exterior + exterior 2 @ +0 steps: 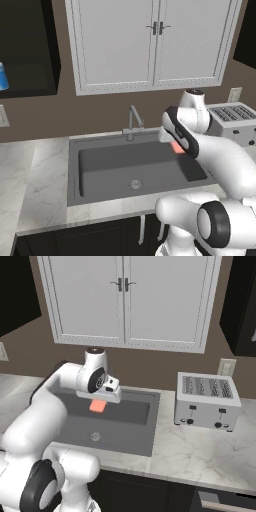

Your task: Pick up the bar soap and soap dispenser from the sink, and place them back in the cabinet, and close the cabinet door.

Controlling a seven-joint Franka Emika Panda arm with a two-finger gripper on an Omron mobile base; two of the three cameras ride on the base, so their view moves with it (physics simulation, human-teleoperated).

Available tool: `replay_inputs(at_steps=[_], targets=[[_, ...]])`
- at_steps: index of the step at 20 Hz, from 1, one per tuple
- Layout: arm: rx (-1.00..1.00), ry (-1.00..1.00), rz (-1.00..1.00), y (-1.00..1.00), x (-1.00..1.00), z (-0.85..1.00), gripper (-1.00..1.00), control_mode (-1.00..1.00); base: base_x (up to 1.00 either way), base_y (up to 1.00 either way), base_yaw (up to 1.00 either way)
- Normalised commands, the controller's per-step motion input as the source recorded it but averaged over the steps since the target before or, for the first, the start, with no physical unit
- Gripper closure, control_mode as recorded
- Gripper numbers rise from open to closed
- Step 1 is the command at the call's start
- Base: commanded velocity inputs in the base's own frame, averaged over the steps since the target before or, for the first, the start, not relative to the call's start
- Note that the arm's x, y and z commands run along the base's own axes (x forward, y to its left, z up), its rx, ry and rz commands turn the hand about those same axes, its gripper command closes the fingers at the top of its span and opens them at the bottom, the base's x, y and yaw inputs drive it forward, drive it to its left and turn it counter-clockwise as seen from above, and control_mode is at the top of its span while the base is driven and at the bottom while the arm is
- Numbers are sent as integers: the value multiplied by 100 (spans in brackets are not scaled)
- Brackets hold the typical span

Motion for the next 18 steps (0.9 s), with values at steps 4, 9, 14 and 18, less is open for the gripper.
replay_inputs(at_steps=[4,9,14,18], targets=[[0,0,0,-10,-36,30,100,-100,0,0,0],[0,0,0,-1,-29,29,100,-100,0,0,0],[0,0,0,0,-29,31,100,-100,0,0,0],[0,0,0,0,-31,29,100,-100,0,0,0]])
